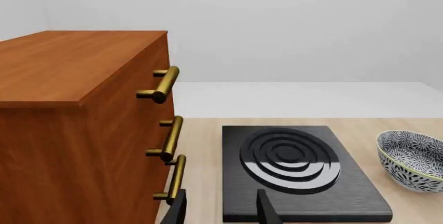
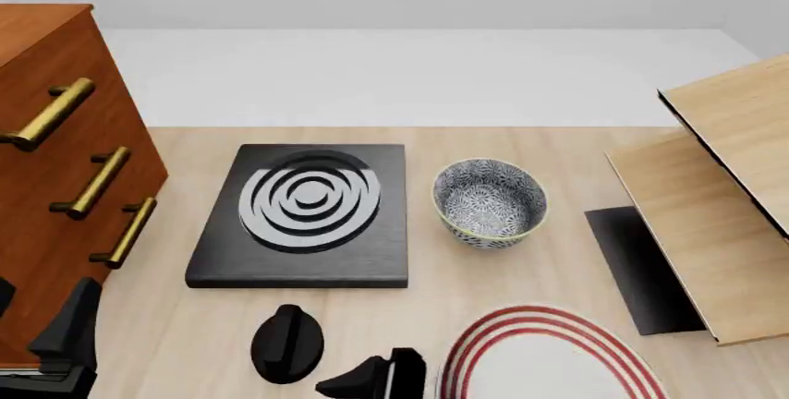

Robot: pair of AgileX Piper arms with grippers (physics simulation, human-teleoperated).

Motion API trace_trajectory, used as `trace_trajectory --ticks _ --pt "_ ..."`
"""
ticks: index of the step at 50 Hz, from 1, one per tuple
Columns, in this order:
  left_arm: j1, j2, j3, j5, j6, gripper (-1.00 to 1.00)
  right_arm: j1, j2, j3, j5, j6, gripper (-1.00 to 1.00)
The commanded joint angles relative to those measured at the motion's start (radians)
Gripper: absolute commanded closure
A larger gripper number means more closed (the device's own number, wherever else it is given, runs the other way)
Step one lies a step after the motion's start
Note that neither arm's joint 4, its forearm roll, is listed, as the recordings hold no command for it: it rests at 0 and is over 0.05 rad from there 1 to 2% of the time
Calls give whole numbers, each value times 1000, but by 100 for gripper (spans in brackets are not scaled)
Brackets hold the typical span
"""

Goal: Pick up the cream cheese and put it in the bowl.

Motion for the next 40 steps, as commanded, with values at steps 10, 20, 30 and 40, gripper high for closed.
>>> trace_trajectory --ticks 10,20,30,40 --pt "0 0 0 0 0 -100 77 137 -65 -45 45 -100" --pt "0 0 0 0 0 -100 75 160 -70 -60 61 -100" --pt "0 0 0 0 0 -100 69 185 -66 -83 69 -100" --pt "0 0 0 0 0 -100 67 216 -70 -99 74 -100"
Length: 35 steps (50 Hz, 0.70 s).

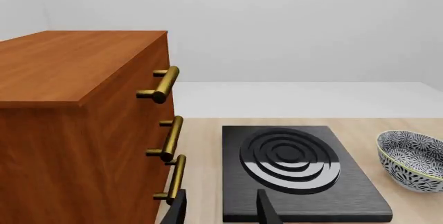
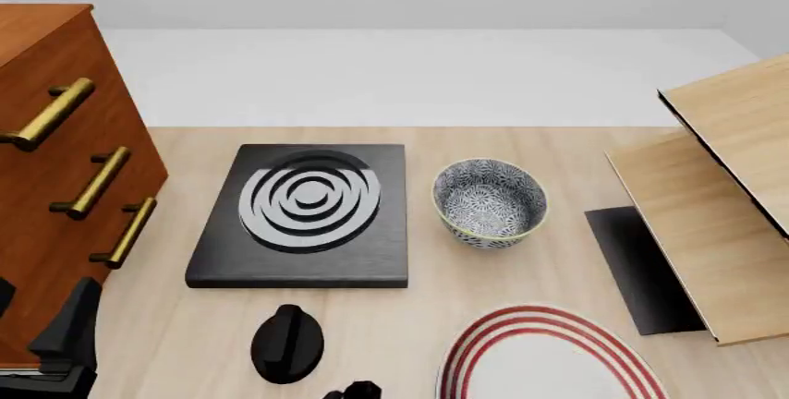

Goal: Pick up the cream cheese and put it in the bowl.

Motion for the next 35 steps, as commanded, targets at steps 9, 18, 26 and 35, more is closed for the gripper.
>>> trace_trajectory --ticks 9,18,26,35 --pt "0 0 0 0 0 -100 4 56 -5 -36 21 -100" --pt "0 0 0 0 0 -100 5 84 -4 -60 35 -100" --pt "0 0 0 0 0 -100 1 95 -3 -68 40 -100" --pt "0 0 0 0 0 -100 -7 116 6 -89 52 -100"
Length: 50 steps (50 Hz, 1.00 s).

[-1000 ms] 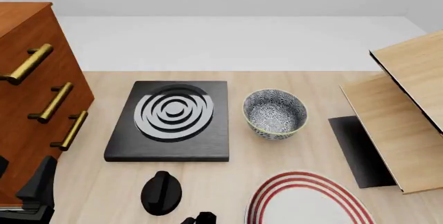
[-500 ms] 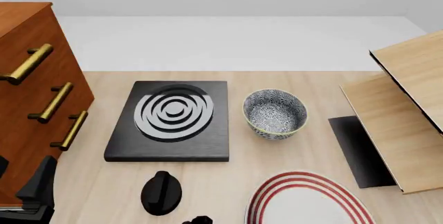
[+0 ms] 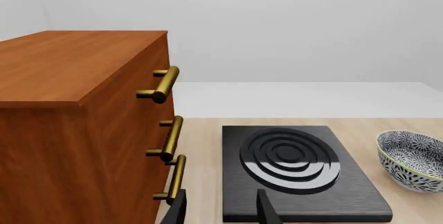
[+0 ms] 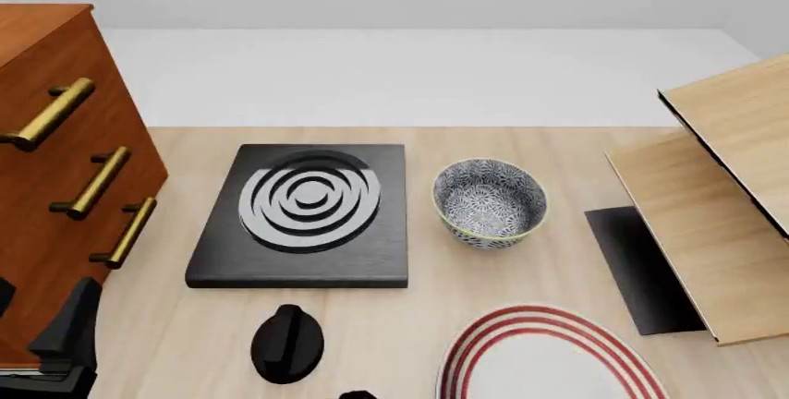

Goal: Pick up the cream cheese and put it in the bowl.

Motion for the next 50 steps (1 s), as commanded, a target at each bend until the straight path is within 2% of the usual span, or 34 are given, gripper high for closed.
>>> trace_trajectory --ticks 1,50 --pt "0 0 0 0 0 -100 -6 24 7 -22 14 -100" --pt "0 0 0 0 0 -100 -28 129 16 -112 51 -100"
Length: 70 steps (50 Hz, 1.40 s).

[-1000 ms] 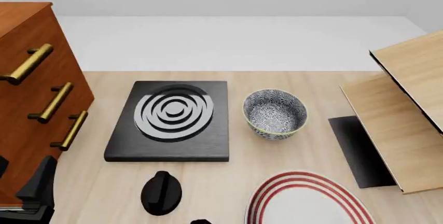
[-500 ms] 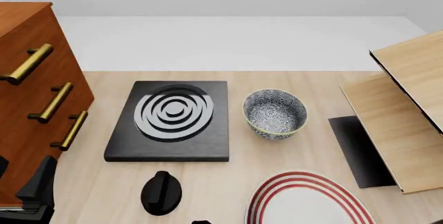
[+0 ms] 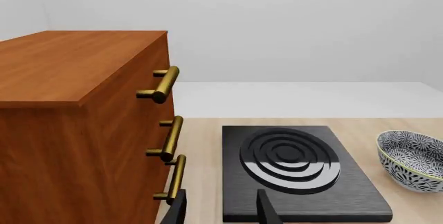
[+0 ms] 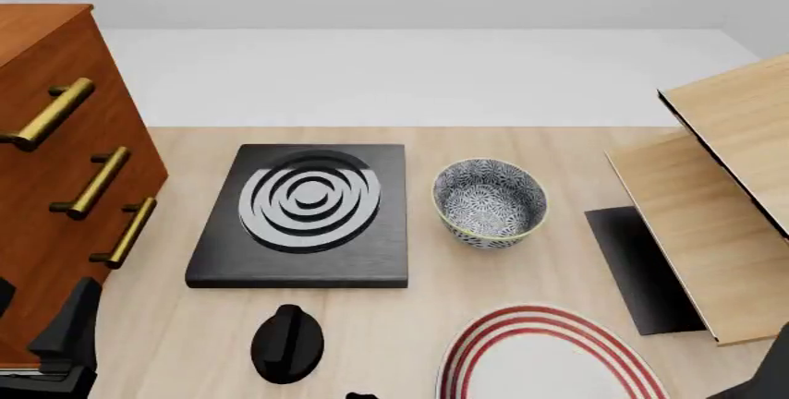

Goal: Pick up the cream cheese and put it in the bowl.

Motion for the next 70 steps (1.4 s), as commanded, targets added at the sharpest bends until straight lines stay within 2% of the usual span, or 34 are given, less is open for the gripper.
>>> trace_trajectory --ticks 1,3,4,20,33,41,55,70 --pt "0 0 0 0 0 -100 0 11 -1 -9 6 -100" --pt "0 0 0 0 0 -100 2 5 -2 -5 2 -100" --pt "0 0 0 0 0 -100 2 3 -2 -3 0 100" --pt "0 0 0 0 0 -100 22 -59 -16 65 -32 100" --pt "0 0 0 0 0 -100 16 -201 -13 176 -94 100" --pt "0 0 0 0 0 -100 10 -265 4 214 -111 100" --pt "0 0 0 0 0 -100 -42 -451 59 305 -152 100" --pt "0 0 0 0 0 -100 -154 -679 116 428 -179 100"
